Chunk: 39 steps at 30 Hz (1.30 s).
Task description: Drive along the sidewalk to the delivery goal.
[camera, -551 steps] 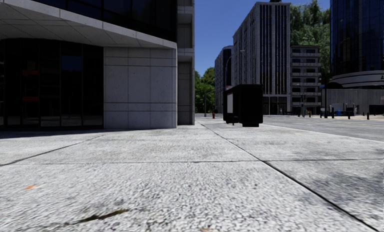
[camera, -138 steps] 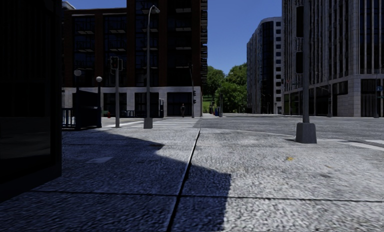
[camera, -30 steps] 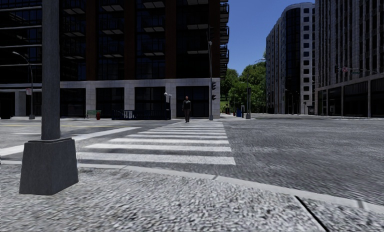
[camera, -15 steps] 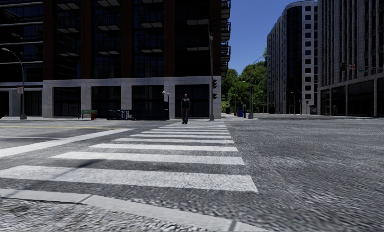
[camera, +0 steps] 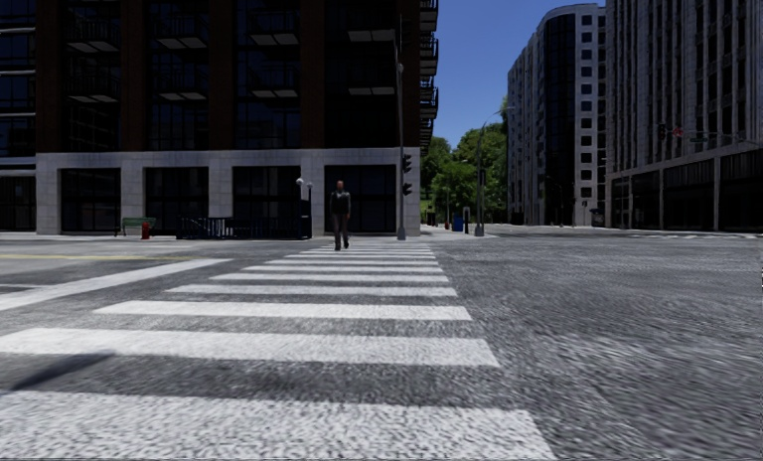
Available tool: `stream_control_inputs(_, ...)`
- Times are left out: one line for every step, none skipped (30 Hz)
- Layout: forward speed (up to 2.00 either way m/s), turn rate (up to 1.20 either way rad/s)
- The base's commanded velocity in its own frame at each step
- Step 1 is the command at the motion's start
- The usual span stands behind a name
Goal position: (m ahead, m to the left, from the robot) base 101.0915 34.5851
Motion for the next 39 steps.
stream_control_inputs(1.27,-0.3)
stream_control_inputs(1.27,-0.03)
stream_control_inputs(1.27,-0.03)
stream_control_inputs(1.27,0.0)
stream_control_inputs(1.27,0.0)
stream_control_inputs(1.27,0.0)
stream_control_inputs(1.27,0.0)
stream_control_inputs(1.27,0.0)
stream_control_inputs(1.27,0.0)
stream_control_inputs(1.28,0.0)
stream_control_inputs(1.28,0.0)
stream_control_inputs(1.31,0.0)
stream_control_inputs(1.33,0.0)
stream_control_inputs(1.35,0.0)
stream_control_inputs(1.35,0.0)
stream_control_inputs(1.37,0.0)
stream_control_inputs(1.38,0.0)
stream_control_inputs(1.39,0.0)
stream_control_inputs(1.39,0.0)
stream_control_inputs(1.46,0.0)
stream_control_inputs(1.46,0.0)
stream_control_inputs(1.5,0.0)
stream_control_inputs(1.53,0.0)
stream_control_inputs(1.54,0.0)
stream_control_inputs(1.54,0.0)
stream_control_inputs(1.55,0.0)
stream_control_inputs(1.56,0.0)
stream_control_inputs(1.56,0.0)
stream_control_inputs(1.56,0.0)
stream_control_inputs(1.57,0.0)
stream_control_inputs(1.57,0.0)
stream_control_inputs(1.57,0.0)
stream_control_inputs(1.57,0.0)
stream_control_inputs(1.57,0.0)
stream_control_inputs(1.57,0.0)
stream_control_inputs(1.58,0.0)
stream_control_inputs(1.61,0.0)
stream_control_inputs(2.0,0.0)
stream_control_inputs(2.0,0.0)
